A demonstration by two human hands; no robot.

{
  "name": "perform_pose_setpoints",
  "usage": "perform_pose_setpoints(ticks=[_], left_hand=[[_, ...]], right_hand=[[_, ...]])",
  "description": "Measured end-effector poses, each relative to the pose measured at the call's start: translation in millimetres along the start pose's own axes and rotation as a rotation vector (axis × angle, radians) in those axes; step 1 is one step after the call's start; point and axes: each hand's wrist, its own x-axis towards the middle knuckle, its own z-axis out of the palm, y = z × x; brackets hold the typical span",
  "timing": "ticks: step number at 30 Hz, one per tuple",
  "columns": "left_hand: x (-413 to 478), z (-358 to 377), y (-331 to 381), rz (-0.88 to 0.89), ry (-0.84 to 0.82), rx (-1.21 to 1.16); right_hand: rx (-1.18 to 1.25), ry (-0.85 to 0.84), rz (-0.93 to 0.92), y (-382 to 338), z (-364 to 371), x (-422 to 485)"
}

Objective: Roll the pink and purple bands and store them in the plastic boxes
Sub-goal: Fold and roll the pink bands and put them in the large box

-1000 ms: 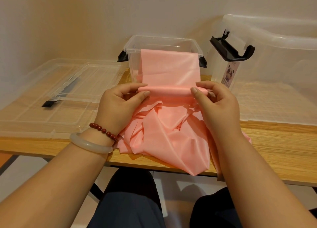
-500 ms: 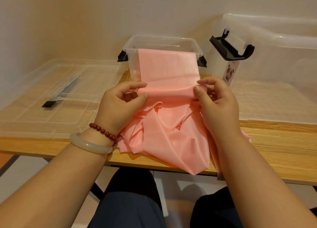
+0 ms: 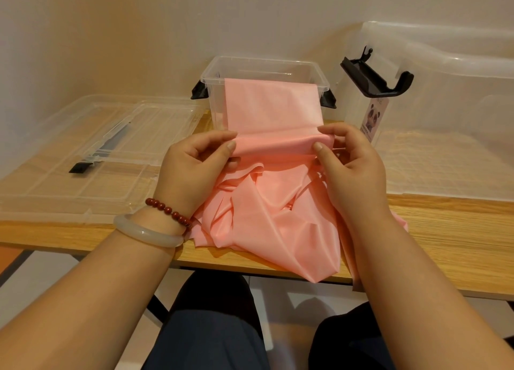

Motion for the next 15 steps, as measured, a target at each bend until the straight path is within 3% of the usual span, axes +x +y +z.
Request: perform_pose_setpoints(ticks=[15], left_hand=[[2.7,0.6,-5.8,-0.007,-0.064,0.051]], right_hand=[[-0.036,-0.022,-0.016,3.0,0.3,1.0]])
